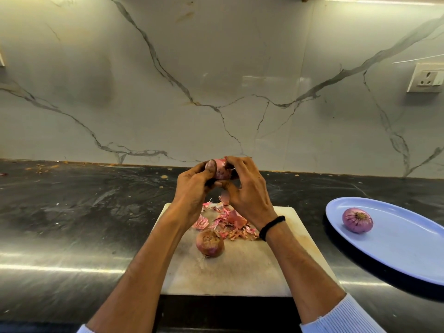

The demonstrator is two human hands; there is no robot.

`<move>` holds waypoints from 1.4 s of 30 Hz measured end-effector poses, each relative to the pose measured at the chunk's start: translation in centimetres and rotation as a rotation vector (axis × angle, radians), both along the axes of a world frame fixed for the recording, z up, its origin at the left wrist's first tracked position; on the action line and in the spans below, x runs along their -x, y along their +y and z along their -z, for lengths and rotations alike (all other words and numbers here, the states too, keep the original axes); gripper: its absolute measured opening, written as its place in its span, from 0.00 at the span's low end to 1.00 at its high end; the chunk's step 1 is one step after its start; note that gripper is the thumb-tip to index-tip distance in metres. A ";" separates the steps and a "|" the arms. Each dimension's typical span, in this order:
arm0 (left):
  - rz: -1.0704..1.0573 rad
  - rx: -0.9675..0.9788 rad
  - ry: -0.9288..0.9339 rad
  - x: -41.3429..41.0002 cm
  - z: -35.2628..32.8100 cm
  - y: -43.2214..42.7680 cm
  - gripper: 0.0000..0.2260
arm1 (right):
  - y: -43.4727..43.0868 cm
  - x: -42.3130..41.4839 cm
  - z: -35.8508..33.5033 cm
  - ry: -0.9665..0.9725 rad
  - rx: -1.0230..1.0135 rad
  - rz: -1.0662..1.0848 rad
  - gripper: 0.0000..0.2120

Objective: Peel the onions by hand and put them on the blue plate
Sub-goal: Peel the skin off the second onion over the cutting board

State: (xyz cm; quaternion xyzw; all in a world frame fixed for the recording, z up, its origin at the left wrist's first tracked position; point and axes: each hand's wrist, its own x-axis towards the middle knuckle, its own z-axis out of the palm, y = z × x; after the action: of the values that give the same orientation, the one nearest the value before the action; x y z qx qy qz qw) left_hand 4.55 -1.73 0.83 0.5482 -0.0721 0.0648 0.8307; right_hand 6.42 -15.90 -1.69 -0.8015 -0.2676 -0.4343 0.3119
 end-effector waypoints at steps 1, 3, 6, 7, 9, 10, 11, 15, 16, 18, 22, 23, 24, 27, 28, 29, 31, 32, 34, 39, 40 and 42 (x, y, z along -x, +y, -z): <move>0.003 -0.001 0.001 0.0 0.0 0.0 0.11 | 0.0 0.0 0.0 -0.003 0.002 0.002 0.22; 0.006 -0.009 0.000 0.2 0.0 -0.1 0.10 | -0.1 -0.1 0.1 0.006 0.002 -0.003 0.21; -0.003 -0.019 0.011 0.3 0.0 -0.2 0.09 | 0.0 -0.2 0.1 -0.018 0.005 0.014 0.14; -0.007 -0.019 0.016 0.3 0.0 -0.1 0.09 | -0.1 -0.3 0.1 -0.046 -0.004 0.033 0.10; -0.003 -0.019 0.022 0.3 -0.1 0.0 0.09 | -0.2 -0.2 -0.1 -0.079 -0.042 0.056 0.08; 0.002 -0.014 0.020 0.3 -0.2 0.1 0.10 | -0.3 -0.1 -0.2 -0.081 -0.058 0.046 0.08; 0.007 -0.007 0.014 0.4 -0.2 0.2 0.10 | -0.3 0.0 -0.2 -0.072 -0.066 0.024 0.08; 0.015 0.014 -0.009 0.4 -0.2 0.3 0.08 | 0.2 -0.1 0.1 0.008 -0.031 -0.022 0.17; 0.016 0.016 -0.014 0.4 -0.2 0.2 0.08 | 0.3 -0.3 0.2 0.012 -0.019 -0.012 0.19; 0.020 0.027 -0.019 0.4 -0.2 0.2 0.08 | 0.3 -0.5 0.4 0.009 -0.024 -0.001 0.19; 0.029 0.042 -0.023 0.3 -0.1 0.1 0.09 | 0.2 -0.3 0.3 0.006 -0.054 0.003 0.21; 0.030 0.038 -0.023 0.2 -0.1 0.1 0.09 | 0.2 -0.2 0.3 0.006 -0.054 0.007 0.21; 0.031 0.036 -0.024 0.1 0.0 0.1 0.10 | 0.2 -0.2 0.3 0.006 -0.052 0.015 0.21; 0.035 0.040 -0.022 0.1 0.0 0.0 0.09 | 0.2 -0.3 0.3 -0.003 -0.031 0.039 0.20; 0.032 0.040 -0.021 0.1 0.0 0.0 0.09 | 0.2 -0.4 0.4 -0.004 -0.023 0.043 0.21; 0.027 0.039 -0.020 0.0 0.1 0.0 0.10 | 0.1 -0.4 0.4 -0.005 -0.015 0.047 0.21; 0.011 0.029 -0.018 -0.2 0.3 0.1 0.13 | 0.1 -0.6 0.5 0.002 -0.003 0.053 0.22; 0.003 0.022 -0.018 -0.3 0.4 0.0 0.13 | 0.0 -0.6 0.4 0.007 -0.003 0.056 0.21; -0.007 0.016 -0.019 -0.3 0.5 -0.1 0.13 | 0.1 -0.5 0.4 -0.005 -0.002 0.061 0.18; -0.025 0.068 -0.041 0.0 0.0 0.0 0.07 | 0.1 -0.2 0.2 -0.103 -0.073 0.052 0.08; -0.027 0.077 -0.045 -0.1 0.0 0.1 0.07 | 0.2 -0.2 0.1 -0.084 -0.094 0.036 0.08; -0.032 0.082 -0.050 -0.1 0.0 0.3 0.08 | 0.4 -0.2 0.1 -0.028 -0.102 0.005 0.12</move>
State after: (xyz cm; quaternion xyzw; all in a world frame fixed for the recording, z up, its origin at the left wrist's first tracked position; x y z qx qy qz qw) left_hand 4.69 -1.46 0.83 0.5129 -0.0813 0.0945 0.8494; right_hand 6.61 -15.54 -1.82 -0.7791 -0.2477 -0.4595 0.3473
